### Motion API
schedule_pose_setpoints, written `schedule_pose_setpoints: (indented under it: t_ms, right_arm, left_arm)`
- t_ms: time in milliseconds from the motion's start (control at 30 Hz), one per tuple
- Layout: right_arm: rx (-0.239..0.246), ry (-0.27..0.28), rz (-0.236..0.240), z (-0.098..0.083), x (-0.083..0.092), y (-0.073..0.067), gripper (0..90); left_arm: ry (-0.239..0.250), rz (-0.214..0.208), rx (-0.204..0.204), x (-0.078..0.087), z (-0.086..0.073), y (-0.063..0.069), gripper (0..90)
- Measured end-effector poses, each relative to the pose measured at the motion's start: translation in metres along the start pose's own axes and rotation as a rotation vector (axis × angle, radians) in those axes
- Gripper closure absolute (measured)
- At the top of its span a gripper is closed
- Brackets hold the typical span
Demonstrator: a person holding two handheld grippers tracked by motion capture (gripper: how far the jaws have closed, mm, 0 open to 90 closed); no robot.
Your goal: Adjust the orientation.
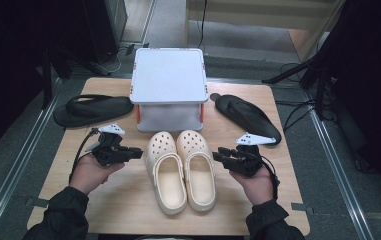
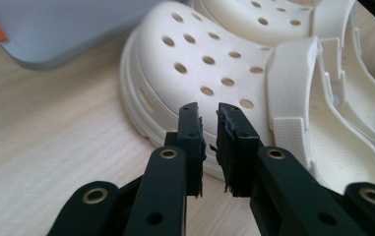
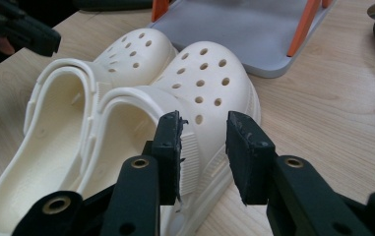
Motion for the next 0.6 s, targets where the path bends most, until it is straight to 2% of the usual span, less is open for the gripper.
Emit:
schedule_pose_setpoints:
  t_ms: [33,100,133,233,333,400,533,600]
  right_arm:
    - [0.001,0.0,-0.003,0.0,0.001,-0.003,66.8]
    - [0.002,0.001,-0.002,0.0,0.002,-0.006,66.0]
    - [0.005,0.009,0.008,0.001,0.004,-0.012,64.4]
    - [0.01,0.013,0.014,0.0,0.006,-0.019,62.7]
    - [0.012,0.009,0.021,-0.001,0.007,-0.024,61.7]
    - [0.022,0.005,0.033,-0.004,0.009,-0.033,60.5]
    - [0.026,0.004,0.044,-0.006,0.009,-0.039,59.6]
    - [0.026,0.0,0.053,-0.008,0.007,-0.045,59.6]
  left_arm:
    - [0.016,0.0,-0.001,0.005,0.007,-0.002,80.5]
    - [0.019,-0.004,0.0,0.008,0.012,-0.003,80.5]
    - [0.018,-0.007,0.001,0.01,0.015,-0.004,79.9]
    - [0.005,-0.016,0.003,0.015,0.023,-0.009,76.3]
    - [0.008,-0.019,0.013,0.019,0.028,-0.013,77.3]
    - [0.014,0.001,0.005,0.023,0.035,-0.019,78.9]
    - [0.024,0.004,0.001,0.027,0.045,-0.023,86.0]
    - [0.02,0.002,-0.008,0.03,0.057,-0.026,89.9]
Point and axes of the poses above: each handheld gripper's, and its own axes: x roughly backward along the jaws, z roughly out of its top, y roughly to its right, the point moved 9 cm from there along -x, roughly forward along the jaws, and after that the axes turned 5 degrees about x, right-handed, at the moved point
